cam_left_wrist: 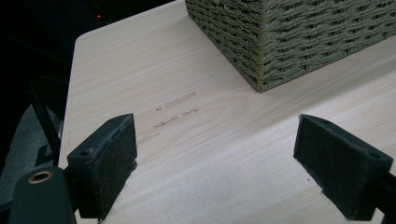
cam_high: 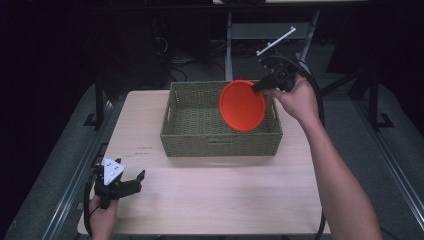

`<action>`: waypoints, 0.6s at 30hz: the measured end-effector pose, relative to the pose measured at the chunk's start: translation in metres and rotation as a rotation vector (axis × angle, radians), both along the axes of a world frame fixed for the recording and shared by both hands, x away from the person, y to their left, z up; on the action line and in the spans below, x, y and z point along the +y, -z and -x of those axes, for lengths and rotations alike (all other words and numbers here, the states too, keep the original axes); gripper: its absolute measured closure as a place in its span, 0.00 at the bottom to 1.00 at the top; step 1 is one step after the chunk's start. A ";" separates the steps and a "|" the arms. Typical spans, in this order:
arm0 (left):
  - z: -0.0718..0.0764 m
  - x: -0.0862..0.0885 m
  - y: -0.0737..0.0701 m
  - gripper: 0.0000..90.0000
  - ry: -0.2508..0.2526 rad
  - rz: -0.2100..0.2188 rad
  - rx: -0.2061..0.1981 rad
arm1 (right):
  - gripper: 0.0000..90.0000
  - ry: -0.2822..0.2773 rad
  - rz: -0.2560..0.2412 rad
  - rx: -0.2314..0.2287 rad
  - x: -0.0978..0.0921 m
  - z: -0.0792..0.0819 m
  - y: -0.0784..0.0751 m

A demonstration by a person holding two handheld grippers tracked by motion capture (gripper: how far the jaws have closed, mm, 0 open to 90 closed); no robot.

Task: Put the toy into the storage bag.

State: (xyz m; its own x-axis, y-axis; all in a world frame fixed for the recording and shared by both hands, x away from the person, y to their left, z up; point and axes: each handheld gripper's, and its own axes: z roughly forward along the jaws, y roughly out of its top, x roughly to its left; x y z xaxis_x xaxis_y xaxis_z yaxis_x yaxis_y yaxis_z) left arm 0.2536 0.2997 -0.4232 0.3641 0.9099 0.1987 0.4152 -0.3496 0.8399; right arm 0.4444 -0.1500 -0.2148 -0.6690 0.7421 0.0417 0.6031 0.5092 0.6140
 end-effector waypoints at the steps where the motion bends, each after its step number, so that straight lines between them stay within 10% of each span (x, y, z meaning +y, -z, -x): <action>1: 0.000 0.000 0.000 0.14 0.000 0.000 0.000 | 0.91 0.000 0.000 0.000 0.000 0.000 0.000; 18: 0.001 -0.001 0.000 0.14 0.004 0.006 0.000 | 0.91 0.036 0.018 0.021 0.009 -0.024 0.022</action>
State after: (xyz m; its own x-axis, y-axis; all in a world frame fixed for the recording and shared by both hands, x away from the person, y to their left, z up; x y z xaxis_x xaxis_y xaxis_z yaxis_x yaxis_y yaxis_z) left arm 0.2530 0.2982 -0.4232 0.3678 0.9097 0.1928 0.4139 -0.3458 0.8421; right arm 0.4689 -0.1408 -0.2365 -0.6407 0.7666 0.0423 0.6342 0.4975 0.5918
